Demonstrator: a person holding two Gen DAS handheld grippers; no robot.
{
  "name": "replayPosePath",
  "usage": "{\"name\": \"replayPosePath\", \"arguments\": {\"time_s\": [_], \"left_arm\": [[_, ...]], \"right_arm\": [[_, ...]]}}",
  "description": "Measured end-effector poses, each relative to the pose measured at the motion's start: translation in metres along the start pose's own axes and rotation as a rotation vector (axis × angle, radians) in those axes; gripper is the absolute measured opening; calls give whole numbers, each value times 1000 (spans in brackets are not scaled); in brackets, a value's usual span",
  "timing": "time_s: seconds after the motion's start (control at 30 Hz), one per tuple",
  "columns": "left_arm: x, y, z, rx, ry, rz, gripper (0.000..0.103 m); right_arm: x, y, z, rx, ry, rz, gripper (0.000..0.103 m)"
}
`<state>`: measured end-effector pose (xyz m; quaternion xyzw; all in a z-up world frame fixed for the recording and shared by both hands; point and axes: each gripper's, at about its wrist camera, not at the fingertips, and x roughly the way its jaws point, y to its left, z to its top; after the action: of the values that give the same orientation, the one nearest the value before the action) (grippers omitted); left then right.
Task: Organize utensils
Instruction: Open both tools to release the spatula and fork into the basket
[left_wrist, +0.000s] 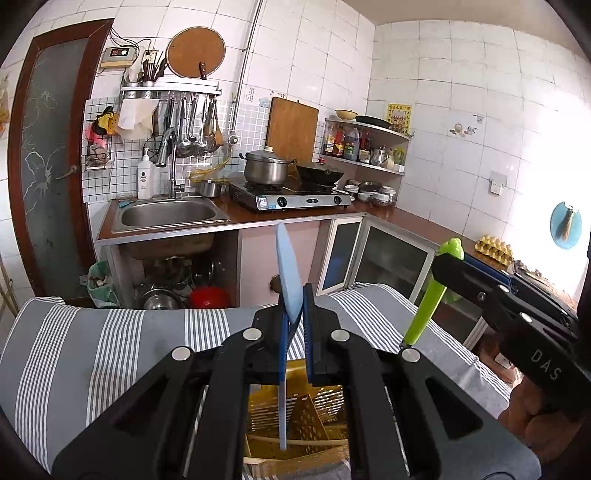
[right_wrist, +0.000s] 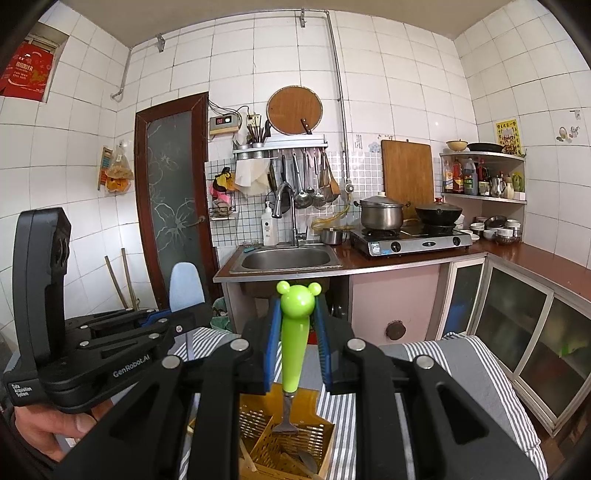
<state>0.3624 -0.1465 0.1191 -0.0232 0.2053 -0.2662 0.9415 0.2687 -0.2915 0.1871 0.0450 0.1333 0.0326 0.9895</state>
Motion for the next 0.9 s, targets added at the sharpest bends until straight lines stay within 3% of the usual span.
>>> {"name": "replayPosePath", "arguments": {"time_s": [0.57, 0.63, 0.67, 0.7, 0.9], "left_arm": [[10, 6, -9, -14, 11, 18, 6], [18, 8, -12, -21, 30, 23, 26], [21, 10, -14, -30, 40, 29, 42], [23, 12, -15, -40, 45, 33, 46], [17, 20, -14, -52, 42, 59, 46]], "right_arm": [[12, -1, -3, 3, 34, 9, 19], [22, -4, -5, 16, 74, 16, 22], [26, -6, -6, 26, 86, 7, 29], [27, -8, -7, 36, 86, 2, 41], [18, -13, -2, 47, 45, -19, 42]]}}
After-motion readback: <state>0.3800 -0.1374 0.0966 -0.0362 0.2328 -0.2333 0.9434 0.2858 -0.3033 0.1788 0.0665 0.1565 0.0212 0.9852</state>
